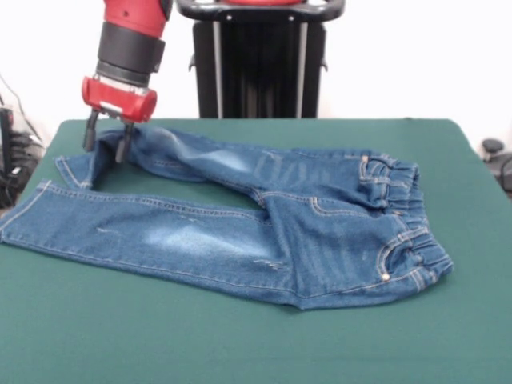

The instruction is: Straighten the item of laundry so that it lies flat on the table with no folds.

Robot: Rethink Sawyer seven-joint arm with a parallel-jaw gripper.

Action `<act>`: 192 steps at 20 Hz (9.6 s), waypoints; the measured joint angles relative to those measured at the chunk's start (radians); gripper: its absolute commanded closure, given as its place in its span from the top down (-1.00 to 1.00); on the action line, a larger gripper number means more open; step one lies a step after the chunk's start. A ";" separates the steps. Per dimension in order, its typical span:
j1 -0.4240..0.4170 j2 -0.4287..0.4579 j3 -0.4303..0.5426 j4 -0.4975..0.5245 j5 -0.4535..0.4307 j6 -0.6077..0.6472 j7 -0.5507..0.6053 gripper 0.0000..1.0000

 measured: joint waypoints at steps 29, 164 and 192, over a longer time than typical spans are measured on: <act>0.127 0.231 -0.226 -0.018 0.186 -0.092 0.000 -1.00; 0.157 0.281 -0.229 -0.074 0.206 0.183 0.000 1.00; 0.251 0.454 -0.398 -0.074 0.463 0.090 0.000 1.00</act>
